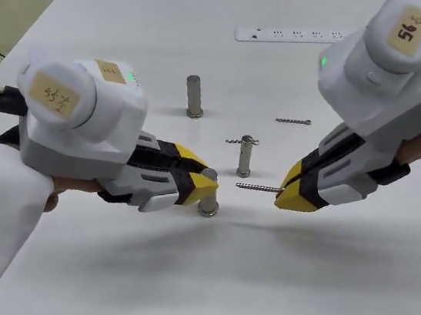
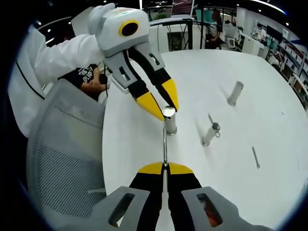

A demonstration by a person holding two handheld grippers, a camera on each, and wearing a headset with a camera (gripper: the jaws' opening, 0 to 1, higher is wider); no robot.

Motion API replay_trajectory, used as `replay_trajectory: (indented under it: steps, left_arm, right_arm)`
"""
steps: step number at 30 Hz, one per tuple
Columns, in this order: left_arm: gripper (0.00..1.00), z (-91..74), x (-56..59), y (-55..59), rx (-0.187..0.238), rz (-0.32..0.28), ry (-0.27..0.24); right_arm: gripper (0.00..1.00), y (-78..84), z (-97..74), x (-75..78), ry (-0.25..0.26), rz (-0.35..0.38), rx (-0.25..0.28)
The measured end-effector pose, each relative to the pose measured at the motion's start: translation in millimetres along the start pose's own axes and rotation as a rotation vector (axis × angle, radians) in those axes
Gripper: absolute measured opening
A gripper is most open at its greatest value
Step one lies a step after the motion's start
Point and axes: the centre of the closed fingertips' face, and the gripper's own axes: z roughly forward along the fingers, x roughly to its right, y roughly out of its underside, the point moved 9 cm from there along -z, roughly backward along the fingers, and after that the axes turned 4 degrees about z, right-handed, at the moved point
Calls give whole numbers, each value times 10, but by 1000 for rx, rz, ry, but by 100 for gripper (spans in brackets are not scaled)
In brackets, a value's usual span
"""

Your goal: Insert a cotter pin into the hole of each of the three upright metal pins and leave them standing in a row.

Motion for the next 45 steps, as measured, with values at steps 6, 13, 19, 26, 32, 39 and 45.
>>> replay_trajectory:
  steps: [6, 13, 19, 26, 32, 39, 45]
  left_arm:
    - [10, -3, 16, 7, 12, -28, -5]
    - [10, -7, 45, 10, 18, -50, -14]
    - [10, -7, 77, -5, 11, -61, -33]
    - [10, 4, 100, -15, 18, -75, -42]
    - [10, 12, 94, -21, 10, -70, -44]
    - [10, 2, 66, 1, 11, -66, -43]
    - [10, 0, 52, 2, 5, -62, -47]
  right_arm:
    - [0, -48, 41, 20, -2, -9, 2]
    - [0, -76, 75, 56, 7, -34, 2]
    - [0, -111, 112, 85, 6, -41, -4]
    - [0, -130, 139, 83, 2, -59, -2]
    - [0, -174, 170, 95, 5, -63, 5]
    - [0, -164, 197, 113, 14, -49, 16]
    - [0, -247, 230, 73, 13, -65, 34]
